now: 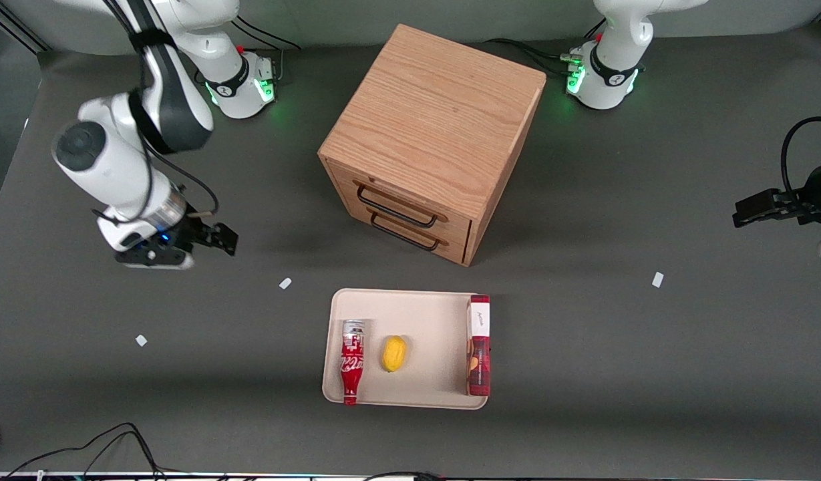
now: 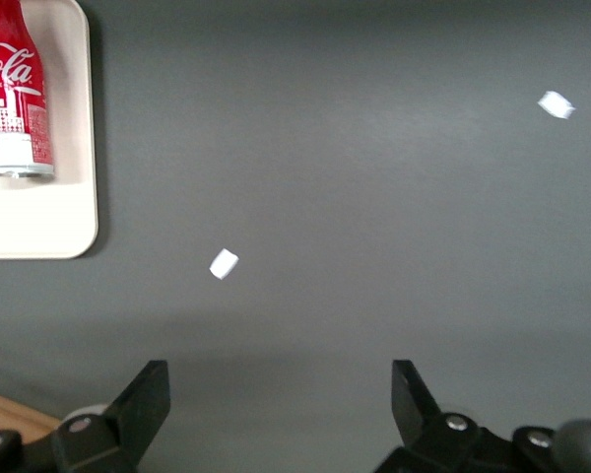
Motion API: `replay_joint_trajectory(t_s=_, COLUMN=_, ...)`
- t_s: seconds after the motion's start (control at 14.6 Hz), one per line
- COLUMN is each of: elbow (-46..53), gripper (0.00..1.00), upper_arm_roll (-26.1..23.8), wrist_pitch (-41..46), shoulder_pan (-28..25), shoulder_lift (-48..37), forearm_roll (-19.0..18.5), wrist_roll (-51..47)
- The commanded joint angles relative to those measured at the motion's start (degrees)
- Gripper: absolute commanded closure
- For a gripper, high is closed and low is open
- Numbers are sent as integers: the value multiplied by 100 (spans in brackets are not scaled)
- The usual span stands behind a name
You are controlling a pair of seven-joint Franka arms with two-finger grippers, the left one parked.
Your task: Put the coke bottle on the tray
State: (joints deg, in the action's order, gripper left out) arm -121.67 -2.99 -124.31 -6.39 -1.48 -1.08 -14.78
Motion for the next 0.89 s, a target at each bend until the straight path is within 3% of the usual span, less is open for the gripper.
replay_joint_trajectory(t_s=0.0, elbow=-112, gripper=0, upper_arm_roll=114, wrist_pitch=555, shoulder_pan=15, shoulder_lift=-676, forearm_roll=3, wrist_roll=221)
replay_joint_trajectory(t_s=0.21, elbow=598, gripper=0, upper_arm_roll=448, wrist_pitch=1634, shoulder_pan=-11, shoulder_lift=-687, forearm_roll=11, wrist_roll=931)
replay_joint_trajectory(t_s=0.41, elbow=1189, gripper=0, upper_arm_roll=483, wrist_pitch=2506, shoulder_pan=-11, shoulder_lift=-599, forearm_roll=29, wrist_roll=969)
replay_joint_trajectory(t_s=0.82, elbow=1575, gripper=0, upper_arm_roll=677, wrist_pitch=2886, shoulder_pan=-11, shoulder_lift=-537, forearm_roll=55, wrist_roll=890)
